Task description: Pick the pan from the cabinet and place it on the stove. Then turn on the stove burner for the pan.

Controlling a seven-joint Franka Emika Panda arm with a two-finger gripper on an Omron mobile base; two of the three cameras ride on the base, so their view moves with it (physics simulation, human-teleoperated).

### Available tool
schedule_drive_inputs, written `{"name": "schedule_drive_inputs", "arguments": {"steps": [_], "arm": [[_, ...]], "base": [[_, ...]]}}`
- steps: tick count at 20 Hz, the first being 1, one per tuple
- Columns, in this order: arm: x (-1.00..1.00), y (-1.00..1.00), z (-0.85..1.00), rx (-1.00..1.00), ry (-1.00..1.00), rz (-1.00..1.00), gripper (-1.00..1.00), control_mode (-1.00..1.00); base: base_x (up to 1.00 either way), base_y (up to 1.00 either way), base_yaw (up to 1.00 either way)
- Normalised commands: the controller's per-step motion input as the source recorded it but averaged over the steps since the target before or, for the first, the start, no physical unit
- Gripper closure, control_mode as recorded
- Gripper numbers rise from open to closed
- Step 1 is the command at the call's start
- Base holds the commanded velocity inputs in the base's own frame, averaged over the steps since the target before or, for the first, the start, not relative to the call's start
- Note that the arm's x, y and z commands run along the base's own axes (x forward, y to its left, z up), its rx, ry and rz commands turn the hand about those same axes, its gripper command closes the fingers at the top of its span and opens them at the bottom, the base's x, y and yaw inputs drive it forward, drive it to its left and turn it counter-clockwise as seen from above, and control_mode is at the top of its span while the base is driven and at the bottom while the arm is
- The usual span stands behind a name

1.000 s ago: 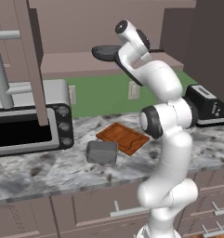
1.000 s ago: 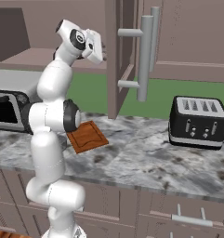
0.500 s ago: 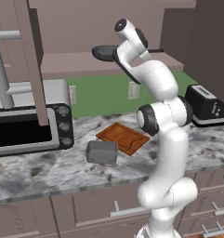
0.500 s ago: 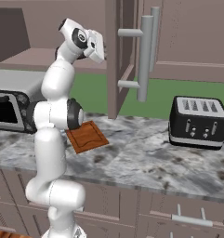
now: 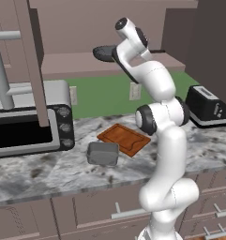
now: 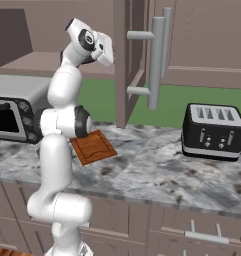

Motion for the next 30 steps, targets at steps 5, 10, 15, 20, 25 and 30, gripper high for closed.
{"name": "schedule_drive_inputs", "arguments": {"steps": [5,10,15,20,25,30], "arm": [[0.23,-0.05,-0.46,0.0,0.03,0.0,-1.0,-1.0],[0.22,-0.04,-0.49,0.0,0.04,0.0,-1.0,-1.0],[0.21,-0.03,-0.48,0.0,0.03,0.0,-1.0,-1.0],[0.16,-0.01,-0.45,0.03,0.0,0.0,-1.0,-1.0],[0.06,0.0,-0.43,0.09,-0.02,0.0,-1.0,-1.0],[0.0,0.0,-0.5,0.07,0.0,0.0,-1.0,-1.0]], "base": [[0.0,0.0,0.0],[0.0,0.0,0.0],[0.0,0.0,0.0],[0.0,0.0,0.0],[0.0,0.0,0.0],[0.0,0.0,0.0]]}}
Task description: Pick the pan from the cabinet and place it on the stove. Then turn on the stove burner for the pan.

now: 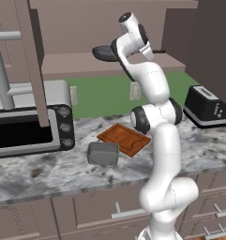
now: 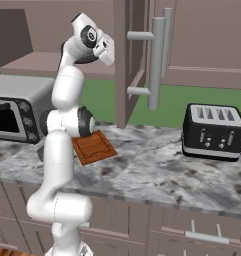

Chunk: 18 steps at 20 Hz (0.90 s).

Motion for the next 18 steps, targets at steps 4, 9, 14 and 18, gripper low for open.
{"name": "schedule_drive_inputs", "arguments": {"steps": [4,9,14,18], "arm": [[0.04,0.07,-0.55,0.0,0.0,0.0,1.0,-1.0],[0.0,0.02,-0.29,0.0,0.0,0.0,1.0,-1.0],[0.0,0.04,-0.11,0.0,-0.06,0.0,1.0,-1.0],[0.0,0.14,-0.12,-0.01,-0.28,0.0,1.0,-1.0]], "base": [[0.0,0.0,0.0],[0.0,0.0,0.0],[0.0,0.0,0.0],[0.0,0.0,0.0]]}}
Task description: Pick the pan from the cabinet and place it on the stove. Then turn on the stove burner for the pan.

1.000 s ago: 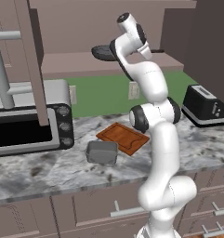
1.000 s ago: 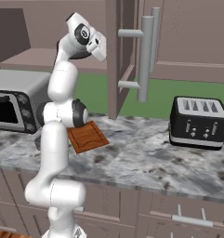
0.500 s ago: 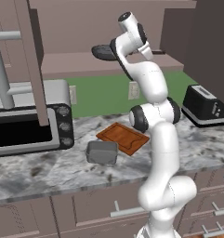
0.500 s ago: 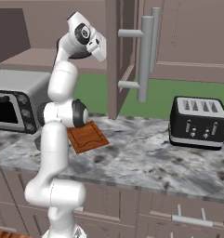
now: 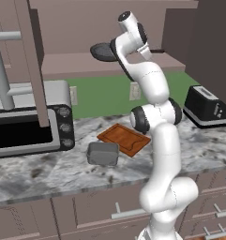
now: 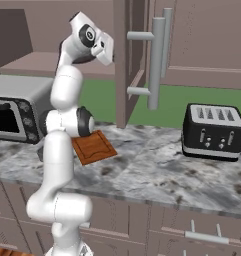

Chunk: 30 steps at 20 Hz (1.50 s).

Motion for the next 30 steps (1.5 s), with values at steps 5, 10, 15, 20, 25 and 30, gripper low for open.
{"name": "schedule_drive_inputs", "arguments": {"steps": [5,10,15,20,25,30], "arm": [[-0.01,0.17,-0.13,-0.03,-0.35,0.0,1.0,-1.0],[-0.09,0.05,-0.12,-0.02,-0.31,0.0,1.0,-1.0],[-0.61,-0.05,0.0,0.0,-0.28,-0.01,1.0,-1.0],[-0.89,0.0,0.0,0.0,-0.35,0.0,1.0,-1.0],[-0.92,0.0,-0.08,0.0,-0.4,0.0,1.0,-1.0],[-1.0,0.0,0.0,0.0,-0.31,0.0,1.0,-1.0]], "base": [[0.0,0.0,0.0],[0.0,0.0,0.0],[0.0,0.0,0.0],[0.0,0.0,0.0],[0.0,0.0,0.0],[0.0,0.0,0.0]]}}
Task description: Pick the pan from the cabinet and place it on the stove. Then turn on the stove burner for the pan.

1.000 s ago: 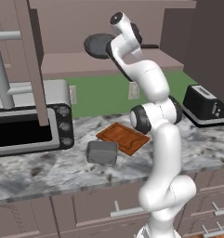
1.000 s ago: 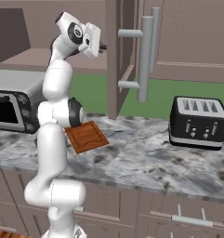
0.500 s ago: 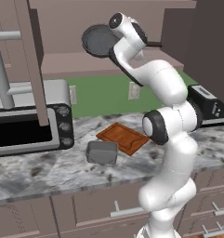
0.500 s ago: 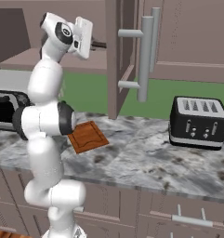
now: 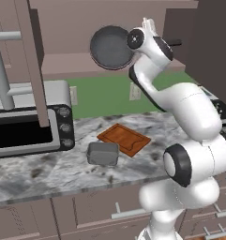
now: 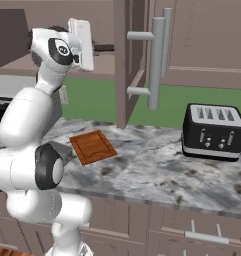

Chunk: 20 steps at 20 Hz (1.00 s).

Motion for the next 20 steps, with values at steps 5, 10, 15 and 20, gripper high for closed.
{"name": "schedule_drive_inputs", "arguments": {"steps": [5,10,15,20], "arm": [[-1.0,0.0,-0.01,0.01,-0.18,-0.01,1.0,-1.0],[-0.96,0.0,-0.06,0.02,-0.09,-0.03,1.0,-1.0],[-0.75,0.06,-0.12,0.0,-0.01,-0.01,1.0,-1.0],[-0.63,0.1,-0.09,0.01,-0.01,0.0,1.0,-1.0]], "base": [[0.0,0.0,0.0],[0.0,0.0,0.0],[0.0,0.0,0.0],[0.0,0.0,0.0]]}}
